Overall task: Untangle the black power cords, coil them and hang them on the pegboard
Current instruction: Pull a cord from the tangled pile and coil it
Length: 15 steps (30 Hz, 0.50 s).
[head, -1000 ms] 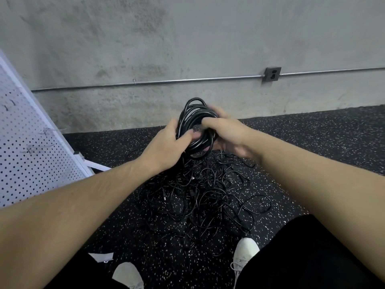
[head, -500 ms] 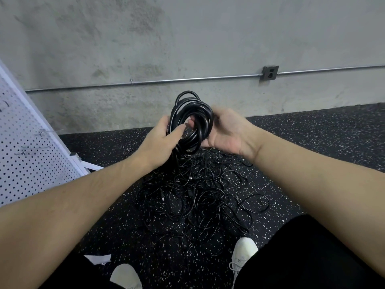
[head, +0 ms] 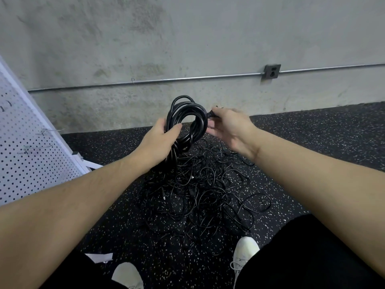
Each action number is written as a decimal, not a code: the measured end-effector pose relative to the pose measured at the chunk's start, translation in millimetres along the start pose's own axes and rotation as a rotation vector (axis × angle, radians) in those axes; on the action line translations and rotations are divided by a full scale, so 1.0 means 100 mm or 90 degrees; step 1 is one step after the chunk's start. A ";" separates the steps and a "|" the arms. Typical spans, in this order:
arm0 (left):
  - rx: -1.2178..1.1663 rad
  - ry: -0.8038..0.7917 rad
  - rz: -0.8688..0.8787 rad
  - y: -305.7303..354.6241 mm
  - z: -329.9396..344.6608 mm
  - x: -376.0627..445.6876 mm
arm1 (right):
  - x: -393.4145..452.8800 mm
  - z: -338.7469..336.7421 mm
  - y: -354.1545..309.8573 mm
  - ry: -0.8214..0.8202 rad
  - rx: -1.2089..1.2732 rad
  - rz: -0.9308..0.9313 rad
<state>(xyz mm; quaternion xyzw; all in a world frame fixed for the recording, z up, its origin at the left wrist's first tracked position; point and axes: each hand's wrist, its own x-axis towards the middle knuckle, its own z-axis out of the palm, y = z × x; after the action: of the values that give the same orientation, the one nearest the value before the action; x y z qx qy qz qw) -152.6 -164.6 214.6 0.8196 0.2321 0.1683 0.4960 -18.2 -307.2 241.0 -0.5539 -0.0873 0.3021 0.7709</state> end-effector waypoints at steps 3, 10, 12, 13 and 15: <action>-0.047 0.010 -0.043 0.04 0.03 0.08 | 0.05 0.04 0.01 0.085 0.025 -0.048; -0.246 -0.046 -0.223 0.00 -0.03 0.14 | 0.09 0.04 0.05 0.079 0.012 -0.043; -0.278 -0.059 -0.270 -0.08 -0.05 0.07 | 0.07 0.00 0.09 0.037 -0.009 0.004; -0.286 -0.061 -0.278 -0.11 -0.07 0.05 | 0.07 -0.01 0.11 0.017 -0.023 0.031; -0.290 -0.075 -0.281 -0.16 -0.11 0.02 | 0.07 -0.01 0.13 -0.010 -0.059 0.065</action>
<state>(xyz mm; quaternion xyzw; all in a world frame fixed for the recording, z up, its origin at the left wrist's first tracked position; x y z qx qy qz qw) -160.4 -149.1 205.8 0.6258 0.3317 0.0563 0.7037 -17.3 -301.5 227.6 -0.5902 -0.0786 0.3410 0.7275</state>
